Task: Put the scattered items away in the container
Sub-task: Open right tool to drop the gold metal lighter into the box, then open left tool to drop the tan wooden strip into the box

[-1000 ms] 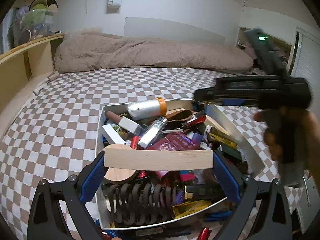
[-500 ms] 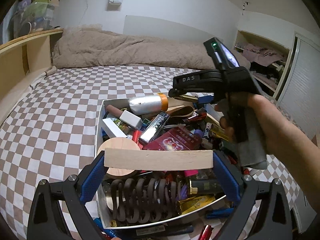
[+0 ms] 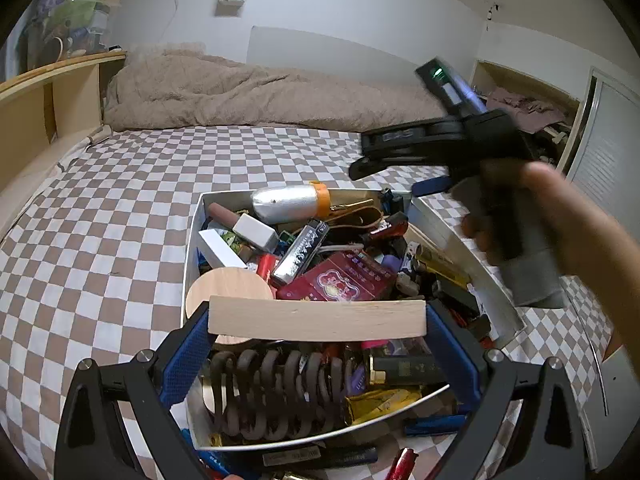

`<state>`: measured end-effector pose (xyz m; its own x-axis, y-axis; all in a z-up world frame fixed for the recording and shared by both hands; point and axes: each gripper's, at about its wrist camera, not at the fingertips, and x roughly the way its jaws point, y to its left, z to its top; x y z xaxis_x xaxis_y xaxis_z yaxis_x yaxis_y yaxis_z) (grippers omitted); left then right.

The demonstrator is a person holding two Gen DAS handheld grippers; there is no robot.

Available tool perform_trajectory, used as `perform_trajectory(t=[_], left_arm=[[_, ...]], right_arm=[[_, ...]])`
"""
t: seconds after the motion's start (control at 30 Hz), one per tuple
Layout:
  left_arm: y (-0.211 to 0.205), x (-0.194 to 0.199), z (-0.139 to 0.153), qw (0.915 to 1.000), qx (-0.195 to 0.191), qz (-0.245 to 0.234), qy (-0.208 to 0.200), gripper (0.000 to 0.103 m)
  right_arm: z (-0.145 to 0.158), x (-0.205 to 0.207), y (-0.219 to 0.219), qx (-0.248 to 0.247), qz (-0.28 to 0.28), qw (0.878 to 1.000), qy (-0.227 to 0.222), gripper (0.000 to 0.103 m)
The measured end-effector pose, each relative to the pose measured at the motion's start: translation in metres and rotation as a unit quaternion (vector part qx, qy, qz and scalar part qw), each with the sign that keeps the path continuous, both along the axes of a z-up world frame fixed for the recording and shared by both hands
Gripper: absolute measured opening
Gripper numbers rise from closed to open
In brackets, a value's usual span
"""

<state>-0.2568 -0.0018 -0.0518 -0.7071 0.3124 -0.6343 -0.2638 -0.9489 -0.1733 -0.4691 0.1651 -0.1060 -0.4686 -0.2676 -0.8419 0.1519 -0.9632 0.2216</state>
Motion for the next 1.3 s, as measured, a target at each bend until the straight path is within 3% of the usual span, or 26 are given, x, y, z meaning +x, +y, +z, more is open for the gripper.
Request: perform_trajectory(t=[0.17,0.4,0.7,0.87,1.07,1.3], left_arm=[[0.017,-0.001,0.002,0.9998,-0.01,-0.012,-0.008,0.1],[0.043,-0.007,0.002,0.9994,-0.009,-0.026,-0.023,0.1],[0.08,-0.034,0.016,0.9989,-0.012,-0.043,-0.014,0.1],[0.097,-0.063,0.014,0.9985,-0.01,-0.039,-0.039,0.1],[0.117,-0.089,0.006,0.995,0.034,-0.046,-0.082,0.1],[0.136,-0.114,-0.01,0.9918,-0.034,-0.062,-0.107,0.1]], right_arm=[[0.017,0.035,0.011,0.004,0.045,0.999,-0.012,0.094],[0.027,0.07,0.04,-0.053,0.045,0.997,-0.015,0.094],[0.028,0.069,0.071,-0.079,0.015,0.997,0.004,0.094],[0.03,0.062,0.086,-0.101,0.001,0.995,0.014,0.094],[0.033,0.051,0.108,-0.1,-0.022,0.994,0.024,0.094],[0.028,0.042,0.134,-0.114,-0.051,0.992,0.024,0.094]])
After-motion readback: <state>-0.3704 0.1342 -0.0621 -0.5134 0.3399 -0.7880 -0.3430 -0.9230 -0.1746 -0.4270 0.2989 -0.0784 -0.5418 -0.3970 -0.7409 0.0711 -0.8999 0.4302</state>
